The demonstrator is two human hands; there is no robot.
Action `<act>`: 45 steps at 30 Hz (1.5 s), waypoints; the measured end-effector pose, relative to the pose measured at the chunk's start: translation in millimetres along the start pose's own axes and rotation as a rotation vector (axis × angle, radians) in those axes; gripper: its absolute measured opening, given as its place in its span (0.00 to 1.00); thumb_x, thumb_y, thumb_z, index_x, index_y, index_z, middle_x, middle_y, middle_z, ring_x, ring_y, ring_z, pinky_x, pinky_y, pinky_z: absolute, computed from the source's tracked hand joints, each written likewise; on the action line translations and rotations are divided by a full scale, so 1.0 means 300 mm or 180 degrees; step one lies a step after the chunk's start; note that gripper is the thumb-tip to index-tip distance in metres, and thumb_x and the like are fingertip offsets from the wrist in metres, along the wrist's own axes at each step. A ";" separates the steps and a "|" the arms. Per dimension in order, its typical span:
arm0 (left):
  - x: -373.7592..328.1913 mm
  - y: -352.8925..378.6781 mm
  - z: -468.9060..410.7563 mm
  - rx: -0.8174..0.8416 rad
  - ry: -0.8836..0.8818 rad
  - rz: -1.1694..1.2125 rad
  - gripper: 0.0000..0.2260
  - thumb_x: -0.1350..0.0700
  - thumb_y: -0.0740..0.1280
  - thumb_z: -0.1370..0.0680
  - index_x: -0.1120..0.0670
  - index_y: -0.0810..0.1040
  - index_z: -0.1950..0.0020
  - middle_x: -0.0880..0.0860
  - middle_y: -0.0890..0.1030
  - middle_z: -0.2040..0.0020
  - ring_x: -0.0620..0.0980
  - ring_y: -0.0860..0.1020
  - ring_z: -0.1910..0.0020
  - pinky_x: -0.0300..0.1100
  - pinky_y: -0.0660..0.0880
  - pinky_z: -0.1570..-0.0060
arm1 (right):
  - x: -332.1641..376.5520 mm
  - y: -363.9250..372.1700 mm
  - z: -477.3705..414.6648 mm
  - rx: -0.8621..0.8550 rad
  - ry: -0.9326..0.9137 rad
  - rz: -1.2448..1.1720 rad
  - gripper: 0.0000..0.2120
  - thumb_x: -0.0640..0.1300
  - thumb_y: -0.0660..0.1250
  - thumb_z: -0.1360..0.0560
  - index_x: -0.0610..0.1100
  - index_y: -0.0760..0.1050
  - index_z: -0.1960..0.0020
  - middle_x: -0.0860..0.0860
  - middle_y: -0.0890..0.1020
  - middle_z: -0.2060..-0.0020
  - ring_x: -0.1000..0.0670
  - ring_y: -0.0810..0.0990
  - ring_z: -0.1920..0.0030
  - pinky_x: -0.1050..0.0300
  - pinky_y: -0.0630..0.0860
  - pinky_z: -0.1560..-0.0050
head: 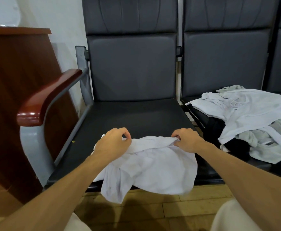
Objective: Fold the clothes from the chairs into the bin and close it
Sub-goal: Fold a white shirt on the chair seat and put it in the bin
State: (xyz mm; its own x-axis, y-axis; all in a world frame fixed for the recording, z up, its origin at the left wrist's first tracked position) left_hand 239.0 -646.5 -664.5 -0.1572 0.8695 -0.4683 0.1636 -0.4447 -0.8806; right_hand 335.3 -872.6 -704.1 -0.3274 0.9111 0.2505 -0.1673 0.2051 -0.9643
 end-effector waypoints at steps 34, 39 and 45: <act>0.036 0.053 -0.017 0.0482 -0.0394 0.0209 0.13 0.63 0.55 0.20 0.54 0.76 0.42 0.51 0.76 0.51 0.52 0.77 0.53 0.47 0.77 0.50 | 0.209 0.031 0.088 0.0325 -0.1319 0.0291 0.23 0.57 0.67 0.25 0.54 0.69 0.32 0.54 0.72 0.40 0.51 0.68 0.38 0.51 0.62 0.35; 0.018 0.032 0.002 0.0451 -0.0262 0.0288 0.13 0.66 0.56 0.21 0.55 0.78 0.46 0.46 0.74 0.58 0.48 0.76 0.58 0.46 0.79 0.53 | 0.214 0.092 0.095 0.0687 -0.1312 0.0202 0.19 0.50 0.63 0.21 0.52 0.69 0.30 0.53 0.72 0.39 0.50 0.70 0.37 0.57 0.66 0.41; 0.033 0.016 0.003 0.0423 -0.0358 0.0371 0.16 0.65 0.55 0.22 0.53 0.80 0.46 0.49 0.77 0.53 0.49 0.76 0.54 0.46 0.78 0.50 | 0.234 0.072 0.090 0.0347 -0.1403 0.0788 0.19 0.37 0.59 0.23 0.51 0.67 0.34 0.51 0.77 0.41 0.47 0.76 0.44 0.54 0.70 0.51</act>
State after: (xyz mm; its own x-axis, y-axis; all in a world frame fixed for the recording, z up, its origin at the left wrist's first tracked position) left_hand 237.2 -640.1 -673.4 -0.2536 0.7844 -0.5660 0.0583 -0.5717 -0.8184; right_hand 283.5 -814.1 -704.9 -0.7262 0.6856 0.0508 -0.1234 -0.0573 -0.9907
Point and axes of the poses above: each hand's wrist, its own z-axis away from the middle knuckle, its own y-axis out of the palm, x = y × z, the point moved 9 cm from there along -z, towards the middle knuckle
